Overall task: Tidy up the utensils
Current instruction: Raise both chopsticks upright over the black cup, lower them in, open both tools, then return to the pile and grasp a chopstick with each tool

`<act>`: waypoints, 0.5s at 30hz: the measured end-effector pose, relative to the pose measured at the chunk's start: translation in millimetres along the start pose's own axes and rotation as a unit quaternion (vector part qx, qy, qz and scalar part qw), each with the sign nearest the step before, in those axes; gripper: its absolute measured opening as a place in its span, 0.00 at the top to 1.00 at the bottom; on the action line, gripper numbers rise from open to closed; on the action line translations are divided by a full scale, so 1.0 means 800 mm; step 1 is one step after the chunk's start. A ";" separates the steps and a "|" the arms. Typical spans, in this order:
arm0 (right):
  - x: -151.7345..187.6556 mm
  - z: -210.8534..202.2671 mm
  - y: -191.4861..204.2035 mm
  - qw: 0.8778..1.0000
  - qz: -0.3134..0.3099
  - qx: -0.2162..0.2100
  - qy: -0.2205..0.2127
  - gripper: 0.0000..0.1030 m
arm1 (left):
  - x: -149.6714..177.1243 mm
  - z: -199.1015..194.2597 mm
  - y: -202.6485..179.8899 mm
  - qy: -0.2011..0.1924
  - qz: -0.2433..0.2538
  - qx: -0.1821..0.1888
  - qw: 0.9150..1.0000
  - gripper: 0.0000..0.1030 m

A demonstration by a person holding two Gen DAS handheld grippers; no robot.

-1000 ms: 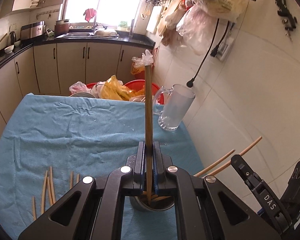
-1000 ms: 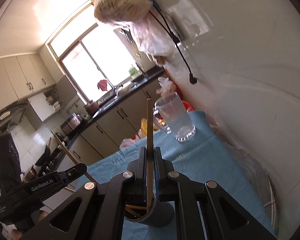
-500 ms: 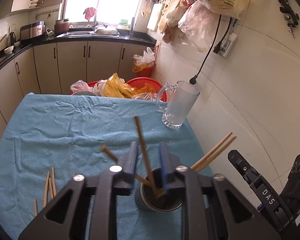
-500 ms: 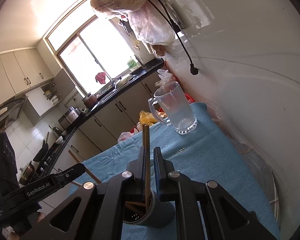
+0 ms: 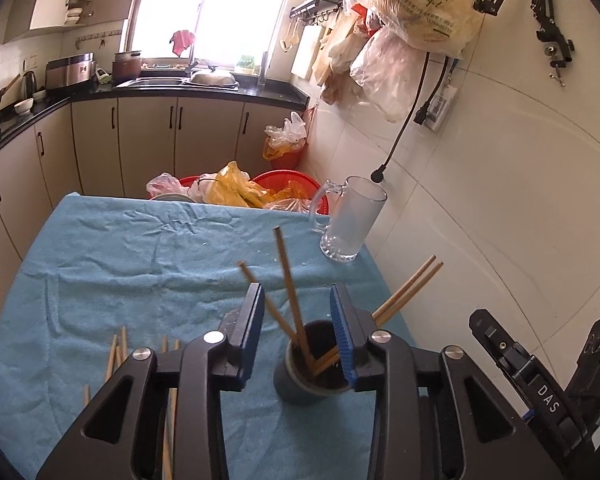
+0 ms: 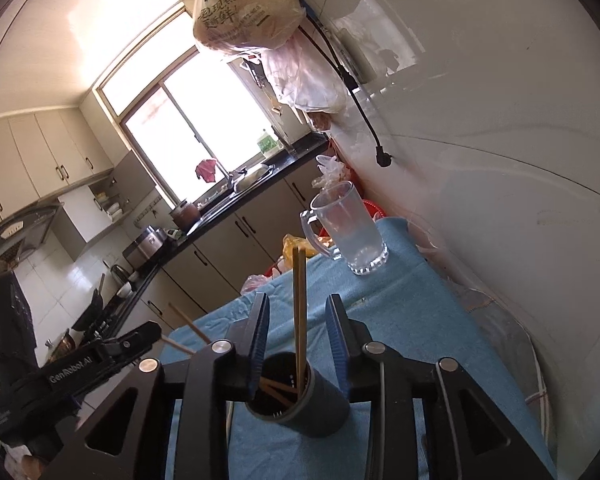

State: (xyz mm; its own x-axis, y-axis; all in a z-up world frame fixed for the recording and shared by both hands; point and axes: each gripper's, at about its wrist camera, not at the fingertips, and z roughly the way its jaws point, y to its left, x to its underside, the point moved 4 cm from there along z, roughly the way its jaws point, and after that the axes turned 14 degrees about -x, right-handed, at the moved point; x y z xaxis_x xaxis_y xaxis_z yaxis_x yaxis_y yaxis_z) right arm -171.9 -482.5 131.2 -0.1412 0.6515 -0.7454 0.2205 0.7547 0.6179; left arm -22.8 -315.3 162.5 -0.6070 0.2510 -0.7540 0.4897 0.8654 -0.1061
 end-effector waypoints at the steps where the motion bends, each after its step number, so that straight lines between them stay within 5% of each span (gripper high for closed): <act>1: 0.003 -0.002 0.001 1.000 0.000 0.001 0.000 0.63 | 0.003 -0.005 0.006 -0.001 -0.003 0.000 1.000 0.64; 3: 0.013 -0.008 0.005 1.000 -0.002 0.003 0.003 0.55 | 0.013 -0.014 0.019 -0.003 -0.006 -0.004 1.000 0.63; 15: 0.151 0.033 0.046 0.992 -0.040 -0.010 0.120 0.49 | 0.129 -0.039 0.150 0.029 -0.035 -0.075 0.996 0.60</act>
State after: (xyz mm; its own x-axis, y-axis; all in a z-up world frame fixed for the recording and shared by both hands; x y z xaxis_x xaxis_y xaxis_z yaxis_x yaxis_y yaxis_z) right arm -155.1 -378.3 57.4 -0.3832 0.5865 -0.7136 0.1795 0.8051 0.5653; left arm -46.4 -172.1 92.0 -0.6739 0.2079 -0.7090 0.3484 0.9356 -0.0569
